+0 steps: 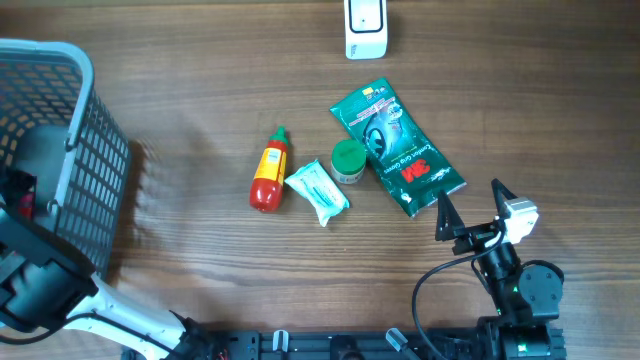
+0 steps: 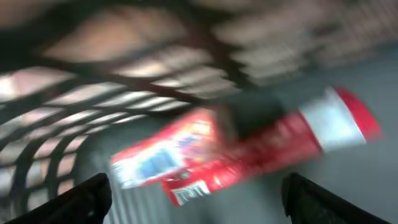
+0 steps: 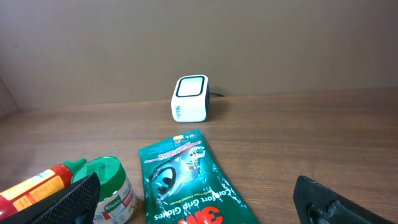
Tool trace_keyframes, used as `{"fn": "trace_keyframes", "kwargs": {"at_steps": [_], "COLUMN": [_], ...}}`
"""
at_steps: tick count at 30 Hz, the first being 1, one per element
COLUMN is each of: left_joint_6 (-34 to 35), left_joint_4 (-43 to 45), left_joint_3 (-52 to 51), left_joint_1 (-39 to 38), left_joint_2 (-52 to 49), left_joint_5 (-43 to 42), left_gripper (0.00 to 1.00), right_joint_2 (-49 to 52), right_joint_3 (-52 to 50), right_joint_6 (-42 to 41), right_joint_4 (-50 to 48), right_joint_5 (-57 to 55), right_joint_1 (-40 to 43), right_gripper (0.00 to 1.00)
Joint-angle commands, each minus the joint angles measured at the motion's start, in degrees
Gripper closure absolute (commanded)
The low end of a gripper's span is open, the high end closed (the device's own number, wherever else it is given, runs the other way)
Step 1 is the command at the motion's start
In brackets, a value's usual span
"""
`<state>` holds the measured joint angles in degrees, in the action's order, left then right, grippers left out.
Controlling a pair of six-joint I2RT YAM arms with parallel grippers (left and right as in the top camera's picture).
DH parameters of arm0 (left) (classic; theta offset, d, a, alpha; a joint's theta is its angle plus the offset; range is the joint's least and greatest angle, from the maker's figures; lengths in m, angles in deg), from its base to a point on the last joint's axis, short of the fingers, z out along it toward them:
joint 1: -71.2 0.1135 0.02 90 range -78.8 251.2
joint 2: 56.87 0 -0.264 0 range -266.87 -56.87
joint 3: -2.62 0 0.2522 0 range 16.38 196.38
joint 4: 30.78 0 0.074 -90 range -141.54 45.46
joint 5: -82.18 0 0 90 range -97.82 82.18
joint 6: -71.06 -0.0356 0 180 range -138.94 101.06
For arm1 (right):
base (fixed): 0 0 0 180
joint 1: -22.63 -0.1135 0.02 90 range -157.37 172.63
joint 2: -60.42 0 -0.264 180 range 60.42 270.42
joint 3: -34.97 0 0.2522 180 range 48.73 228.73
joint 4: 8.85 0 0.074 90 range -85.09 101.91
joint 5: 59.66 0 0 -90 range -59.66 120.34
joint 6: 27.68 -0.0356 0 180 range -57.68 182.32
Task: Scan the item barcode
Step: 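Lower the left gripper into the basket and grasp the red-white snack box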
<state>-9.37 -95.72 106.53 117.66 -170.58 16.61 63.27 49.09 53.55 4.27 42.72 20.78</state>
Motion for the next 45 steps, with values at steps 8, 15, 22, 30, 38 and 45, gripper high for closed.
{"fn": "trace_keyframes", "kwargs": {"at_steps": [8, 15, 22, 30, 38, 45], "left_joint_6": [-32.3, -32.6, -33.2, -33.2, -33.2, -33.1], "left_joint_4": [-3.0, -2.8, -2.6, 0.9, 2.7, 2.5], "left_joint_3": [-0.3, -0.3, -0.3, -0.3, -0.3, -0.3], "left_joint_1": [-0.2, 0.2, 0.7, 2.3, 4.5, 4.8], "left_joint_2": [-1.0, -1.0, -1.0, -1.1, -1.5, -5.2], "left_joint_5": [-10.8, 1.0, 5.3, -8.1, -11.5, -12.1], "left_gripper": [0.10, 0.08, 0.05, 0.09, 0.08, 0.17], "right_joint_2": [0.1, 0.1, 0.1, 0.1, 0.1, 0.1], "right_joint_3": [-0.1, -0.1, -0.1, -0.1, -0.1, -0.1], "right_joint_6": [-0.3, -0.3, -0.3, -0.3, -0.3, -0.3], "right_joint_4": [-0.2, -0.2, -0.2, -0.2, -0.2, -0.2], "right_joint_5": [-0.4, -0.4, -0.4, -0.4, -0.4, -0.4], "right_joint_1": [-0.3, -0.3, -0.3, -0.3, -0.3, -0.3], "right_gripper": [0.00, 0.00, 0.00, 0.00, 0.00, 0.00]}}
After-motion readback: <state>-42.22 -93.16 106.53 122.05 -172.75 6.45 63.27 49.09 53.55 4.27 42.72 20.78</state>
